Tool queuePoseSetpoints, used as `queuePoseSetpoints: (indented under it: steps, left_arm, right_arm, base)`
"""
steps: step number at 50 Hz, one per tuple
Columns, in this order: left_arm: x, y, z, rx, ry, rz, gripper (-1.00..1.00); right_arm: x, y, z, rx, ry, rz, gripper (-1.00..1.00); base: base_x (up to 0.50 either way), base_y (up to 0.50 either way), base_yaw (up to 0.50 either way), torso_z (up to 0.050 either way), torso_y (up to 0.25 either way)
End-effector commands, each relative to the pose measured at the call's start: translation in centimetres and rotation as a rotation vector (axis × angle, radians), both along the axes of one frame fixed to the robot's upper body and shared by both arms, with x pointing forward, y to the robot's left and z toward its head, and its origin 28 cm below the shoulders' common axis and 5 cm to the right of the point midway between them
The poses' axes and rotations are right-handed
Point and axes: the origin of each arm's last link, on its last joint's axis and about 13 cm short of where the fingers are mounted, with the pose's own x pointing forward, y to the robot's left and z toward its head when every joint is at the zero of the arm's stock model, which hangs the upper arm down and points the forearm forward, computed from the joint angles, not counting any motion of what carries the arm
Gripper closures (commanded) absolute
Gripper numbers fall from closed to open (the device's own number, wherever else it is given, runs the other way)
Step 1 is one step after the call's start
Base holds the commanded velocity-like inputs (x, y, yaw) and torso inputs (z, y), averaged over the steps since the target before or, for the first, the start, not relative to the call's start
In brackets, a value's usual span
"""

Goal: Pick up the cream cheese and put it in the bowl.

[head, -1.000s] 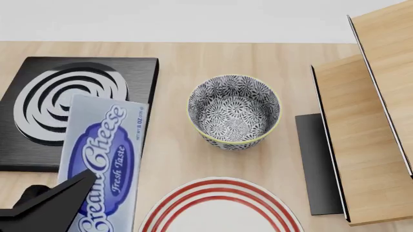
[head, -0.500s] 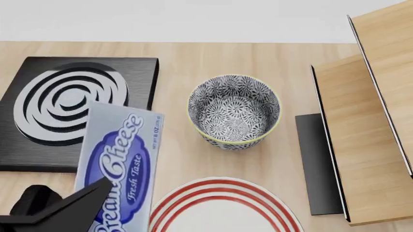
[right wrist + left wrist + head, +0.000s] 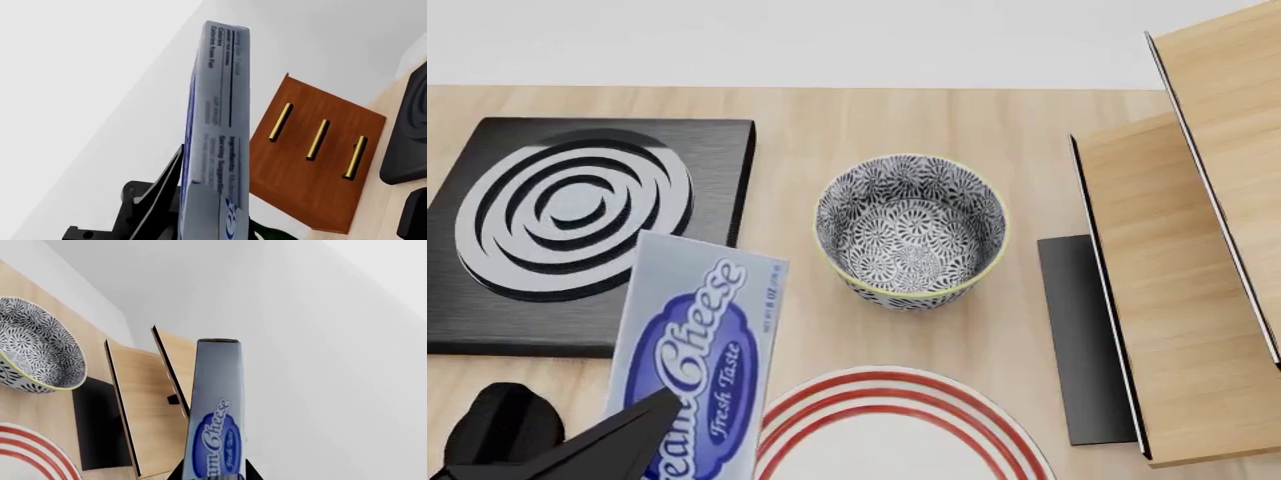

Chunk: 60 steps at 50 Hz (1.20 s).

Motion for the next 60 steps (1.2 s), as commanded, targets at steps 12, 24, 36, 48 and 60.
queuePoseSetpoints:
  steps: [12,24,36,48,60]
  left_arm:
    - [-0.1,0.0,-0.1,-0.021,0.007,-0.008,1.00]
    - [0.1,0.2,-0.1,-0.008,0.010,0.004,-1.00]
    - [0.2,0.9,0.2,-0.002,-0.004,0.045,-1.00]
    - [1.0,2.2,-0.1,0.035,-0.026,0.144,-1.00]
    - [1.2,3.1,-0.4,0.171,-0.097,0.298,-1.00]
  right_arm:
    - [-0.2,-0.1,0.1,-0.020,-0.007,-0.025,1.00]
    - [-0.6,-0.3,0.3,-0.025,-0.026,-0.038,1.00]
    - [-1.0,-1.0,0.6,-0.023,-0.041,-0.068,1.00]
    - [-1.4,-1.7,0.7,-0.028,-0.056,-0.107,1.00]
    - [-1.6,-1.9,1.2,-0.071,-0.072,-0.170,1.00]
  base:
    - [0.00,0.00,0.00,0.000,0.000]
    - [0.00,0.00,0.00,0.000,0.001]
    - [0.00,0.00,0.00,0.001,0.000]
    - [0.00,0.00,0.00,0.000,0.001]
    - [0.00,0.00,0.00,0.000,0.000]
